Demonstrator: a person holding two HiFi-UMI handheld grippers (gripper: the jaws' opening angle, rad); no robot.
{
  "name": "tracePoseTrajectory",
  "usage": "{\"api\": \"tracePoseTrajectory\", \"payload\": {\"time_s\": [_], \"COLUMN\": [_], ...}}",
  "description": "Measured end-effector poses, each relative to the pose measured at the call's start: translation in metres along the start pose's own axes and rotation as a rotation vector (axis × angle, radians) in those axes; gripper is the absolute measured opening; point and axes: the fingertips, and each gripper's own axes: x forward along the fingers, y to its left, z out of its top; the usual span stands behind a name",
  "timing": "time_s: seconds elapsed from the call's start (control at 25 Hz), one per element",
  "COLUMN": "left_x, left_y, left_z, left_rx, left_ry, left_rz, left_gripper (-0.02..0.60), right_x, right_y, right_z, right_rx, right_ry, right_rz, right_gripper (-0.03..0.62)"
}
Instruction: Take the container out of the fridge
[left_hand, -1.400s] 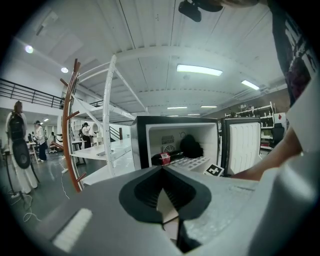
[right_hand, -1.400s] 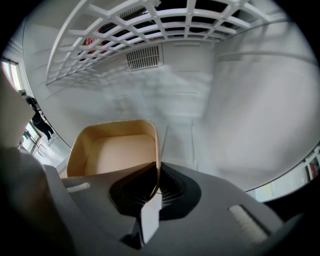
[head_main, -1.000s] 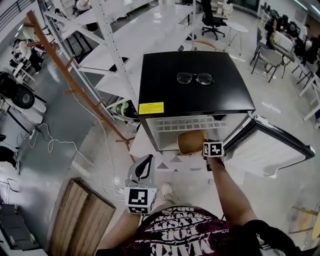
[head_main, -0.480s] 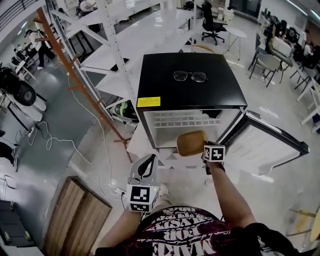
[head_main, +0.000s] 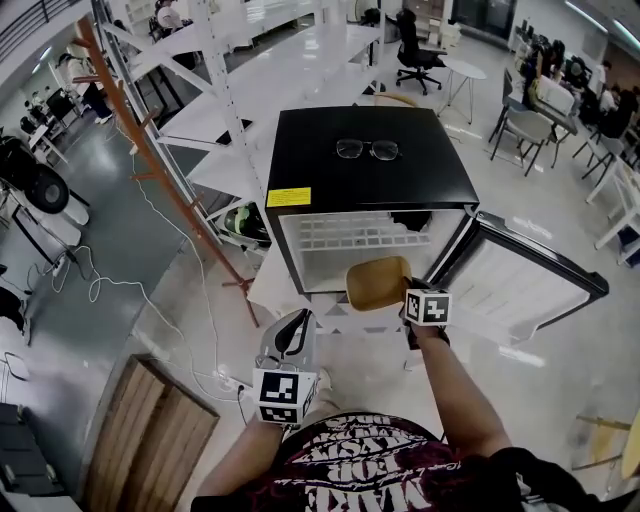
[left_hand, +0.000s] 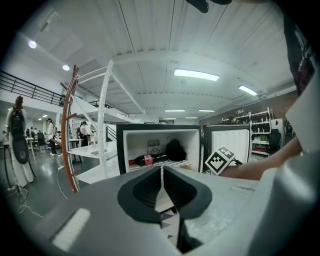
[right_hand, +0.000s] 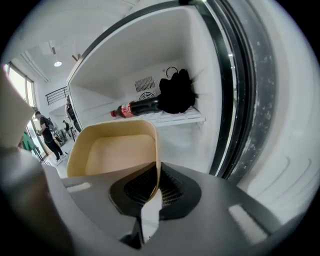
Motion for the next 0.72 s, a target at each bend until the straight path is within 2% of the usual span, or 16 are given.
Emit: {"api": "tracePoseTrajectory", "payload": {"time_s": [0.72], "left_x": [0.008], "left_y": [-0.036], "left_z": [0.001], "left_rx": [-0.022], "left_ry": [0.029], "left_rz": [-0.078], "left_gripper": [0.066], "right_x": [-0.071], "right_y": [0.034], "right_z": [0.051], "right_rx": [-0.043], "right_ry": [-0.155], "right_rz": [0.086], "right_gripper": [0.029]}}
